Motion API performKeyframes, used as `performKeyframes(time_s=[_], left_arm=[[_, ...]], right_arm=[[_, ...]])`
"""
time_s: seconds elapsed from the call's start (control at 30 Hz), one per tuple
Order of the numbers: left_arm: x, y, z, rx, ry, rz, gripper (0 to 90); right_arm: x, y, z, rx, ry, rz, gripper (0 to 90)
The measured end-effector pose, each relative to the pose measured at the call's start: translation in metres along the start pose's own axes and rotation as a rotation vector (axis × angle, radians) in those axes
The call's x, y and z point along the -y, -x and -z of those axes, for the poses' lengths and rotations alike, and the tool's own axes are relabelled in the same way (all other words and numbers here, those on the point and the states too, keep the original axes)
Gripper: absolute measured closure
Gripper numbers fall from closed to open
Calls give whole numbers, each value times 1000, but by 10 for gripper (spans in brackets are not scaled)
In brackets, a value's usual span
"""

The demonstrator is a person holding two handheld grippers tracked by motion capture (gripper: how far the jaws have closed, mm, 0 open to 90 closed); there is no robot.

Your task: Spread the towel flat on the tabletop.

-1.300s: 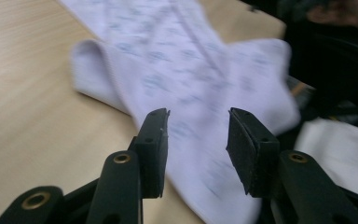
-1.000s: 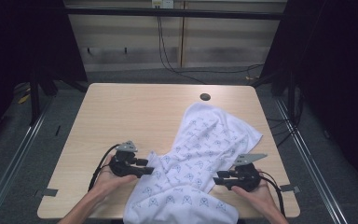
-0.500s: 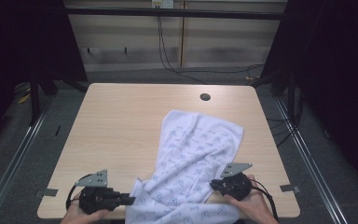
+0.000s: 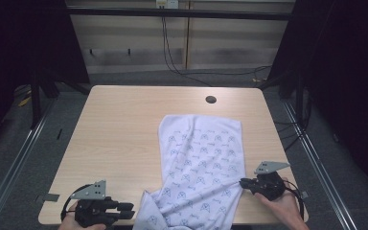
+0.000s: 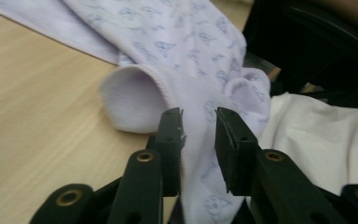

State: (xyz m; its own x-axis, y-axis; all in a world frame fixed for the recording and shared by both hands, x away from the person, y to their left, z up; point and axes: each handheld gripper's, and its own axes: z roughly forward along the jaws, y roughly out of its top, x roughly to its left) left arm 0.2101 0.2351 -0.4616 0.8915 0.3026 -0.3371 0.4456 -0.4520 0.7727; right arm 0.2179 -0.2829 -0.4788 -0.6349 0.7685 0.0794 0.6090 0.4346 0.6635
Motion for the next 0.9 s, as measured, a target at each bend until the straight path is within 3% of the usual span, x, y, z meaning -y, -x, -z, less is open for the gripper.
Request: performKeyframes(time_s=[0.1,0.2,0.27,0.37,0.4,0.43,0.53,0.57,0.67,0.77,0.8,0.83,0.87,0.9], left_arm=[[-13,-17,0,-34,25,22,669],[-32,-49,-14,-67,65,77,701],[-44,-70,-36,-107,30,84,729],[-57,-88,-68,-99,-12,135,685],[-61,-91,-76,-105,-28,120,628],[-68,-92,-88,-109,-36,95,621],[-73,-92,-100,-120,-46,80,622],[-76,-91,-111,-152,-80,29,627],[-76,-90,-122,-179,-87,25,626],[-76,-81,-130,-212,-106,-28,581],[-76,-78,-132,-233,-113,-60,572],[-75,-71,-136,-296,-129,-141,603],[-75,-71,-136,-296,-129,-141,674],[-75,-68,-136,-276,-149,-216,789]], right_arm=[[-2,-1,3,-7,35,-6,729],[-10,-2,2,-26,63,-7,706],[-15,-3,-2,-42,69,-6,701],[-19,-4,-9,-54,74,-5,691],[-20,-5,-10,-55,69,-3,682],[-20,-5,-12,-56,70,2,681],[-21,-5,-15,-70,72,-4,672],[-21,-5,-17,-74,72,-3,664],[-21,-5,-19,-76,68,2,660],[-21,-5,-21,-83,62,-12,653],[-21,-4,-21,-85,64,-8,651],[-21,-2,-22,-88,69,-15,647],[-22,-2,-23,-84,67,-16,643],[-22,-2,-24,-81,67,-10,640]])
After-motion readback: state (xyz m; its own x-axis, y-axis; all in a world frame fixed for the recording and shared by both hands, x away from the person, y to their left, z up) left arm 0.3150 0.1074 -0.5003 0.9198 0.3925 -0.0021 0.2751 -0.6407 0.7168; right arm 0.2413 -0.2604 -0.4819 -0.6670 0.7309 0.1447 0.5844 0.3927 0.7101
